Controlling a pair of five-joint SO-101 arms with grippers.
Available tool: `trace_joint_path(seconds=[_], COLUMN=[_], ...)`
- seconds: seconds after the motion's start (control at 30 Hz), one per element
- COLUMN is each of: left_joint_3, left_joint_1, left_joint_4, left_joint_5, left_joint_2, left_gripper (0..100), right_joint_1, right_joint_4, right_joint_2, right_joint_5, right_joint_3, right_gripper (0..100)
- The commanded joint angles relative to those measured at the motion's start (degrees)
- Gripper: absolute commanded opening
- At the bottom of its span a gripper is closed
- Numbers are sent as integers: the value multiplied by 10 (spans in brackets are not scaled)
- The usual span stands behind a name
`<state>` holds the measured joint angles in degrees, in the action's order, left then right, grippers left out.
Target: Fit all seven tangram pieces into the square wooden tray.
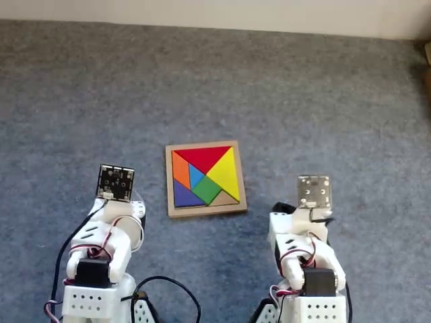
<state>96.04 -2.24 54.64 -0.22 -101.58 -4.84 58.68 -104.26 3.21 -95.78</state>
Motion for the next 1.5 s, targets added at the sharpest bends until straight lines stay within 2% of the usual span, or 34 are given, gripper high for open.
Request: trace_joint_path(seconds=[0.0, 0.2, 0.37, 1.47], left_joint_3=[12, 12, 12, 12], left_joint_1=[7, 4, 3, 3], left_joint_4=[31, 131, 212, 214], left_joint_5=[-5, -5, -4, -4], left_joint_2=[-22, -22, -22, -23], left_gripper=[5, 5, 5, 5], right_joint_1=[16, 16, 19, 19], right_joint_4=[48, 131, 131, 131], right_joint_2=[-10, -10, -10, -10], right_joint_5=[-4, -1, -1, -1], right_joint_3=[-73, -73, -73, -73], right_gripper=[5, 5, 5, 5])
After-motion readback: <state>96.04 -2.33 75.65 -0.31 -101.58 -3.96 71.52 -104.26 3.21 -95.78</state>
